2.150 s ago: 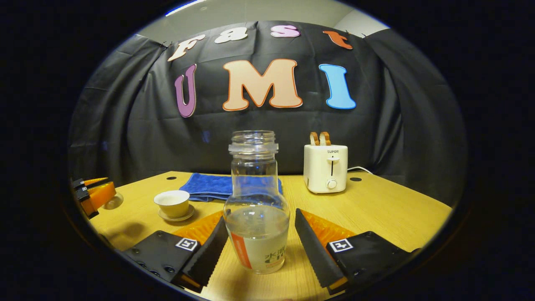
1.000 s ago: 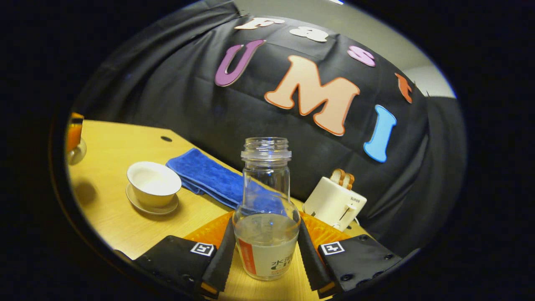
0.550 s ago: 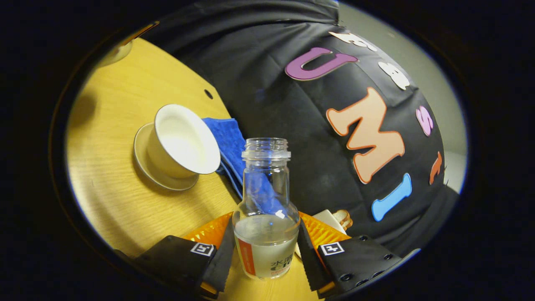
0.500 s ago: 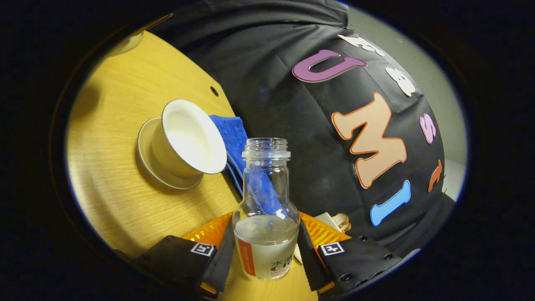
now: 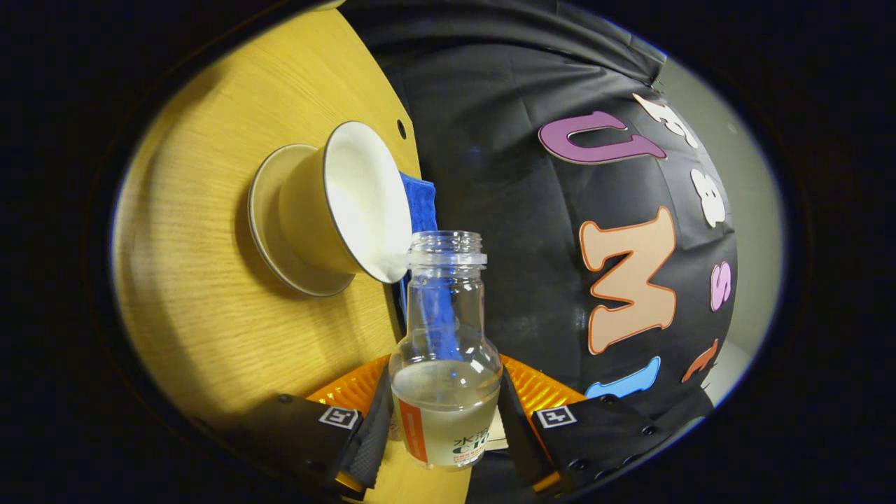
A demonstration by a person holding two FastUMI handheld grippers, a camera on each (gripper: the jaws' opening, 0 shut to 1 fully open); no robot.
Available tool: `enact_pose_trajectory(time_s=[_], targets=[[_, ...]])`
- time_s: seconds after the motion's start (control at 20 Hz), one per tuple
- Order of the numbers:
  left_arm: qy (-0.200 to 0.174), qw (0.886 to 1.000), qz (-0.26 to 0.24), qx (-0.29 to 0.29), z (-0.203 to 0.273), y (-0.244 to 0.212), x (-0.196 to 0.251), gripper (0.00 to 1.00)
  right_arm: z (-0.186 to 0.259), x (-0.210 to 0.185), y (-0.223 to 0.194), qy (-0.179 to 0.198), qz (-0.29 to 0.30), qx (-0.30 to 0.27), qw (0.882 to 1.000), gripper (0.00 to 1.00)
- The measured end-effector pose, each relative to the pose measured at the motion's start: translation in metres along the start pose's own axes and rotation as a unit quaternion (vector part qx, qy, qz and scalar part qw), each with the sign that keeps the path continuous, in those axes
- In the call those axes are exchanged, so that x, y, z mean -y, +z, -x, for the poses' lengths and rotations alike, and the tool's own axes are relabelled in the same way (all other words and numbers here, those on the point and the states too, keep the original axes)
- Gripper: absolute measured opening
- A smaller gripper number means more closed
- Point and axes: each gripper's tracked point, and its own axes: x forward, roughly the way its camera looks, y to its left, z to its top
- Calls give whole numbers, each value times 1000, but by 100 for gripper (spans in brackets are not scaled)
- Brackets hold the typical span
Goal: Open the teacup lid with one hand, grasp the water bottle and pour water into the teacup with the other hand; after pouring, place the water bottle on the coaster and then close the teacup lid.
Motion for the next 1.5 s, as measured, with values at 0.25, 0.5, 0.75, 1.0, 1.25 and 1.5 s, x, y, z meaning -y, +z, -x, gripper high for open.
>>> enact_pose_trajectory(time_s=[0.25,0.5,0.75,1.0,1.25,1.5], targets=[[4,1000,0,1,3,0,-4,22,-1,5,2,-3,47,5,999,75],[6,1000,0,0,2,0,-7,22,-4,8,8,-5,92,10,996,76],[10,1000,0,1,2,1,-11,22,-5,12,10,-10,124,17,992,77],[11,1000,0,0,3,0,-15,22,-4,16,14,-15,159,26,987,77],[17,1000,0,0,3,1,-21,22,-4,19,17,-22,191,33,981,77],[20,1000,0,-1,3,0,-26,22,-5,24,20,-34,231,41,972,75]])
